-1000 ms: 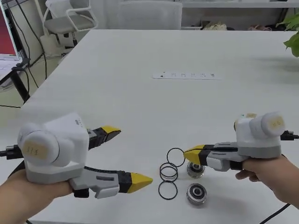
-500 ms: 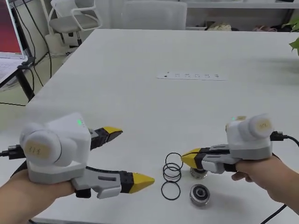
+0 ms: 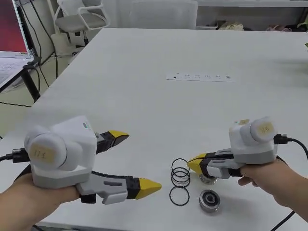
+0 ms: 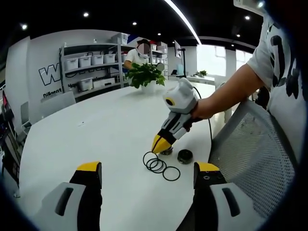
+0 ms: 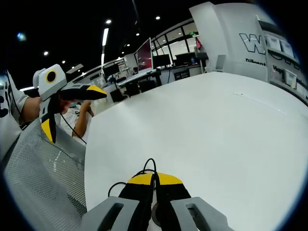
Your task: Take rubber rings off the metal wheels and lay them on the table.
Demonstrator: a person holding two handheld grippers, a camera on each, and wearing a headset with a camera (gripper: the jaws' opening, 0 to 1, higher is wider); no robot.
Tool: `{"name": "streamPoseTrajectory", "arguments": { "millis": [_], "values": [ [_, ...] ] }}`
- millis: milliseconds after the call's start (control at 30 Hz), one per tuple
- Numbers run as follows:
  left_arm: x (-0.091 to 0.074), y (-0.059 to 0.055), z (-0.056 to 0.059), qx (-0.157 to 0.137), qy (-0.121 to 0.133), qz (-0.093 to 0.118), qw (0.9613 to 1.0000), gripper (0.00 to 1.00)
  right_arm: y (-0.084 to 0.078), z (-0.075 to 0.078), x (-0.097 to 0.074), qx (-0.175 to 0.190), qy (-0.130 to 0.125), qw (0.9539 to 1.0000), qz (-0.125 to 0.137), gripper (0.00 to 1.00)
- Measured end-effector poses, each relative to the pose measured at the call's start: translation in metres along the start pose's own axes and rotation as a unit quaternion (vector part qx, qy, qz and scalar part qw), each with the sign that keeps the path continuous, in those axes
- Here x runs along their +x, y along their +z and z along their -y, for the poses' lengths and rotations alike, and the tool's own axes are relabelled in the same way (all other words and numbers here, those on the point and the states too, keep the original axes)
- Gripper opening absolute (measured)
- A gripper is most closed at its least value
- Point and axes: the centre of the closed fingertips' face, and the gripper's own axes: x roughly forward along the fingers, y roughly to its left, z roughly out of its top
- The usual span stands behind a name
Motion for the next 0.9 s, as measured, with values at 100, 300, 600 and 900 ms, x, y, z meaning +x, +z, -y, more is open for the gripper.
{"name": "streamPoseTrajectory", "arguments": {
  "millis": [100,300,600,900],
  "values": [
    [0.000,0.000,-0.001,0.000,0.001,0.000,1.0000,0.76,-0.001,0.002,0.001,0.000,-0.002,1.0000,-0.001,0.00],
    [0.001,-0.001,0.000,-0.002,0.000,-0.003,1.0000,0.76,-0.001,0.004,0.004,-0.003,-0.005,1.0000,-0.006,0.00],
    [0.001,-0.003,0.000,-0.003,0.001,-0.005,1.0000,0.76,-0.004,0.009,0.008,-0.008,-0.012,0.9998,-0.014,0.00],
    [0.002,-0.004,0.001,-0.004,-0.001,-0.009,1.0000,0.75,-0.005,0.011,0.011,-0.011,-0.016,0.9996,-0.018,0.01]
  ]
}}
